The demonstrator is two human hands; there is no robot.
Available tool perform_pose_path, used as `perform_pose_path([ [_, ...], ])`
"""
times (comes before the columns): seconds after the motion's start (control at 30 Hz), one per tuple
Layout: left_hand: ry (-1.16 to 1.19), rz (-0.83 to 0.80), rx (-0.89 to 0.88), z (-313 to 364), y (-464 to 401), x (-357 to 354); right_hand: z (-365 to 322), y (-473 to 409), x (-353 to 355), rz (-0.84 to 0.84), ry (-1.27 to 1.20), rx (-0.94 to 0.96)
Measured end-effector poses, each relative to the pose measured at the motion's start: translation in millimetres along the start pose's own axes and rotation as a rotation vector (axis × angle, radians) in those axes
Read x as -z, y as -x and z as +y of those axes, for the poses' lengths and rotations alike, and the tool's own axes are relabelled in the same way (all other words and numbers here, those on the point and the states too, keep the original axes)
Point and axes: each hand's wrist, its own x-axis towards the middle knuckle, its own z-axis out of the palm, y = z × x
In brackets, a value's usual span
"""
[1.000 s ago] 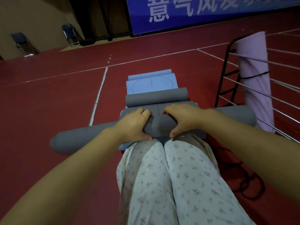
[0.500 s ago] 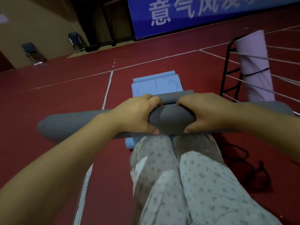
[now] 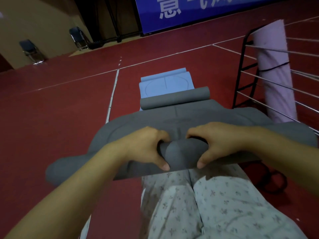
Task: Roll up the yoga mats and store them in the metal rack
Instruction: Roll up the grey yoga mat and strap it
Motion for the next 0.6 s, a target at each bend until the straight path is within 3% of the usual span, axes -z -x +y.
perform_pose_path([
  [0.13, 0.239, -0.105, 0.107, -11, -17, 15, 7, -15, 15, -0.115, -0.075, -0.048],
  [0.23, 0.380, -0.171, 0.148, -20, -25, 21, 3, -20, 25, -0.129, 0.039, -0.118],
  [0.33, 0.494, -0.223, 0.207, -27, -34, 27, -12, -15, 23, 0.056, 0.215, -0.096],
  [0.47, 0.571, -0.316, 0.264, -33, -44, 30, -19, 2, -3, 0.186, 0.084, -0.015],
  [0.6, 0.500, -0.362, 0.262, -34, -50, 34, -8, 1, -28, 0.325, 0.114, -0.016],
])
